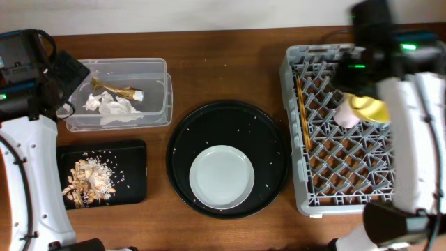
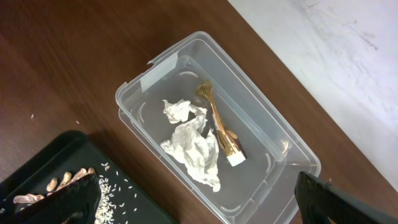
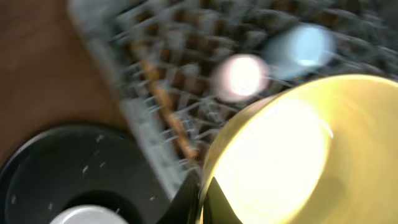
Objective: Sort waste into correct bins and load items into the dishwasher rack
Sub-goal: 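Carry the yellow bowl into the rack's right side and release it, then lift the right gripper off the yellow bowl and withdraw it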
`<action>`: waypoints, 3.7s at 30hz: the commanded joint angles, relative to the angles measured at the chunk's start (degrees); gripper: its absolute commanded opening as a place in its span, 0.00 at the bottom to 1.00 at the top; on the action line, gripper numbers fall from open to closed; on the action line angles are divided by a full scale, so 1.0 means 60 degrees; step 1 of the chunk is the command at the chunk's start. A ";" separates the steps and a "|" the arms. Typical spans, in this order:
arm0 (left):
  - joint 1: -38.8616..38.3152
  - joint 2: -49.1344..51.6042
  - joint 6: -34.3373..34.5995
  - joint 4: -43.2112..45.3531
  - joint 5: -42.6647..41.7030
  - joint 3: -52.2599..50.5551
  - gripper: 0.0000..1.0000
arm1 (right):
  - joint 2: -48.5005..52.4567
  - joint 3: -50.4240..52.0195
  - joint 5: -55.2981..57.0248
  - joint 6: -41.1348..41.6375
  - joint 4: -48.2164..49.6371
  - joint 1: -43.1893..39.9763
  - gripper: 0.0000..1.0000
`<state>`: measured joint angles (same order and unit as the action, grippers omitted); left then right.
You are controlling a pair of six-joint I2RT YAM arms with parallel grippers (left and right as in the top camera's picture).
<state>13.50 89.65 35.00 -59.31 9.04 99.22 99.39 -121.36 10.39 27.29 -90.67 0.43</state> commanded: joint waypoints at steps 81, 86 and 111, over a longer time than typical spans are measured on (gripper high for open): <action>0.0047 0.0040 0.0025 0.0007 0.0076 0.0007 0.99 | -0.0098 0.2514 -0.5767 -0.1504 0.2291 -0.9395 0.04; 0.0047 0.0040 0.0025 0.0007 0.0076 0.0007 0.99 | 0.0783 0.2532 -0.3202 -0.1370 0.2871 -0.7337 0.04; 0.0047 0.0040 0.0025 0.0007 0.0076 0.0007 0.99 | 0.2714 0.3111 -0.0484 -0.0951 0.2510 -0.6841 0.04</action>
<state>13.50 89.65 35.00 -59.33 9.04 99.22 115.04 -103.66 5.19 20.99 -75.20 -40.82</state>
